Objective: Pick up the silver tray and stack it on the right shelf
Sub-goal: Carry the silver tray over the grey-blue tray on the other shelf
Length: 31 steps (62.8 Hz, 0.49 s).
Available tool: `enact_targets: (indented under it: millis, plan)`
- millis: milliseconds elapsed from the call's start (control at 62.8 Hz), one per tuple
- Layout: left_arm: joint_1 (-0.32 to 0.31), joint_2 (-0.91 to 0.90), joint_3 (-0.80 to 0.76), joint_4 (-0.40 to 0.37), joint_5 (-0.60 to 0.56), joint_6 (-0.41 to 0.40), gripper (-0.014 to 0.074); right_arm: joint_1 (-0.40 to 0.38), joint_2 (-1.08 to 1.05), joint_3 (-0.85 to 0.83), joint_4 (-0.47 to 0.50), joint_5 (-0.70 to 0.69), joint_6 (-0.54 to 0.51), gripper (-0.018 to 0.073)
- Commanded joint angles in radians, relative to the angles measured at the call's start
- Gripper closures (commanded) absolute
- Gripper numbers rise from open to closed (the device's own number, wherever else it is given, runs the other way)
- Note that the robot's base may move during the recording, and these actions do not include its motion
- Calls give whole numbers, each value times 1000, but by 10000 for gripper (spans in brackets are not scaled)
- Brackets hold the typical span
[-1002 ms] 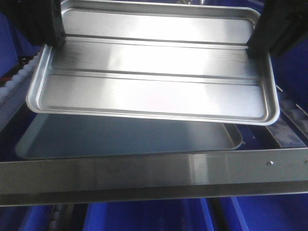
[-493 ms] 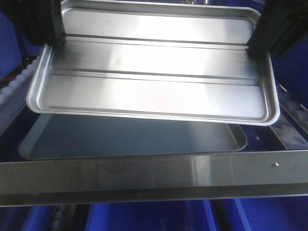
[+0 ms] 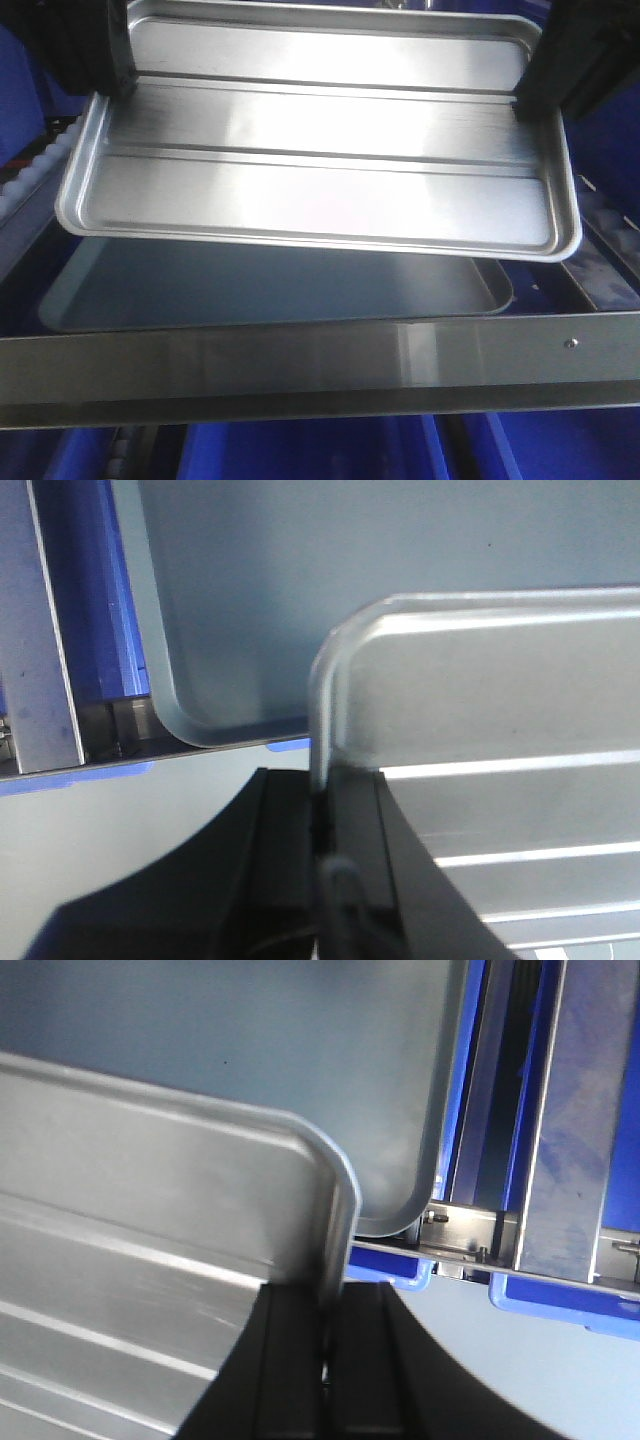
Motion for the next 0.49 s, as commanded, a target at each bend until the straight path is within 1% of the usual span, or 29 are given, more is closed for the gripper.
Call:
enact_targets:
  millis: [0, 64, 207, 318, 430, 477]
  plan:
    - [6, -45, -29, 111, 167, -10, 689, -12, -27, -32, -82, 14, -19, 503]
    - [6, -45, -29, 111, 167, -7, 689, -12, -27, -32, -82, 15, -19, 503]
    - [6, -45, -29, 125, 168, 40, 689, -12, -27, -37, -82, 13, -19, 503]
    - [6, -45, -29, 128, 125, 47, 689, -12, -25, -74, -82, 13, -26, 503]
    - [8, -45, -29, 142, 45, 47, 689, -13, -3, -140, -82, 25, -56, 503]
    - [20, -45, -33, 148, 14, 47, 689, -13, 17, -176, -82, 37, -69, 503]
